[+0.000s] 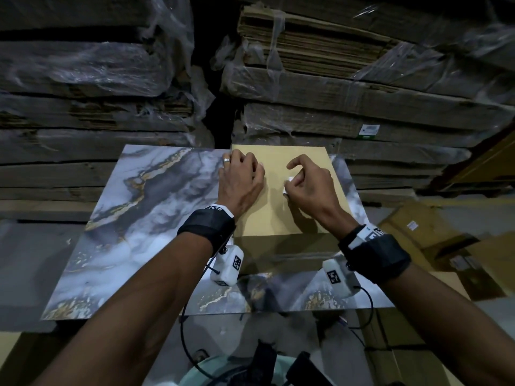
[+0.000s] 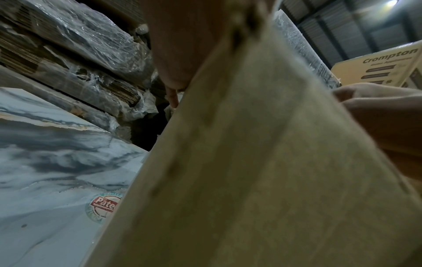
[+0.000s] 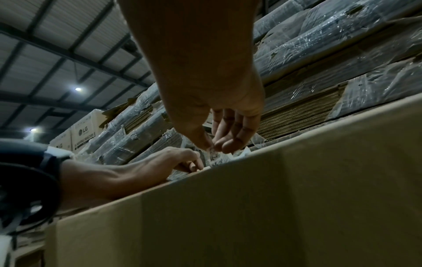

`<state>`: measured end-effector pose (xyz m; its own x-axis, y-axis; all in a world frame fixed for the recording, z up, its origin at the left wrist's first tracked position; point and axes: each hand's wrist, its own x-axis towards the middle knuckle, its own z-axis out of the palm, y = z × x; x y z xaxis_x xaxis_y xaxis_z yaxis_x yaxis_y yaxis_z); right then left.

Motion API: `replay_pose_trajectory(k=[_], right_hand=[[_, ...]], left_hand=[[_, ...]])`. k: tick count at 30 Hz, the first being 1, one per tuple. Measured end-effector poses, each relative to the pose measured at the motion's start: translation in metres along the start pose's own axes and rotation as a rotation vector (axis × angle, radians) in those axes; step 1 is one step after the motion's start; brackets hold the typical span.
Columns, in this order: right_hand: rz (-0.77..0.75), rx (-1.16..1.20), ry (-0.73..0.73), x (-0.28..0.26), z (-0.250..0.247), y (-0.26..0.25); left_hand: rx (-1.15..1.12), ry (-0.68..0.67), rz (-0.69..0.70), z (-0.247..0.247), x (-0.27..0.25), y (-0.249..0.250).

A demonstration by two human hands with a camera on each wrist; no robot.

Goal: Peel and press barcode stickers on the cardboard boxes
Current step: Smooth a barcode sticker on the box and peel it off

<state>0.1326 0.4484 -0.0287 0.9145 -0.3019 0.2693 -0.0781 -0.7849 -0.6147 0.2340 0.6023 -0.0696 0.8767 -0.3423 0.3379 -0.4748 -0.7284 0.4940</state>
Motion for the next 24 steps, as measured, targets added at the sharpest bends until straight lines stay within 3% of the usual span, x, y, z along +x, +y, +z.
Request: replay_pose_trajectory(k=[4,11,16,24], right_hand=[[-0.066,0.013,-0.011,-0.005,0.000,0.000],[-0.056,0.087,-0.082,0.015,-0.030,0.011],[-0.074,-0.223,-0.371,0.040,-0.032,0.033],[-0.062,-0.206,-0.355,0.047,-0.032,0.024]], left_hand=[[-0.002,0.004,-0.006,0.000,0.000,0.000],[-0.012,-0.007,-0.013,0.000,0.001,0.000],[-0.006,-0.005,-0.009,-0.001,0.001,0.000],[-0.009,-0.002,-0.008,-0.002,0.000,0.001]])
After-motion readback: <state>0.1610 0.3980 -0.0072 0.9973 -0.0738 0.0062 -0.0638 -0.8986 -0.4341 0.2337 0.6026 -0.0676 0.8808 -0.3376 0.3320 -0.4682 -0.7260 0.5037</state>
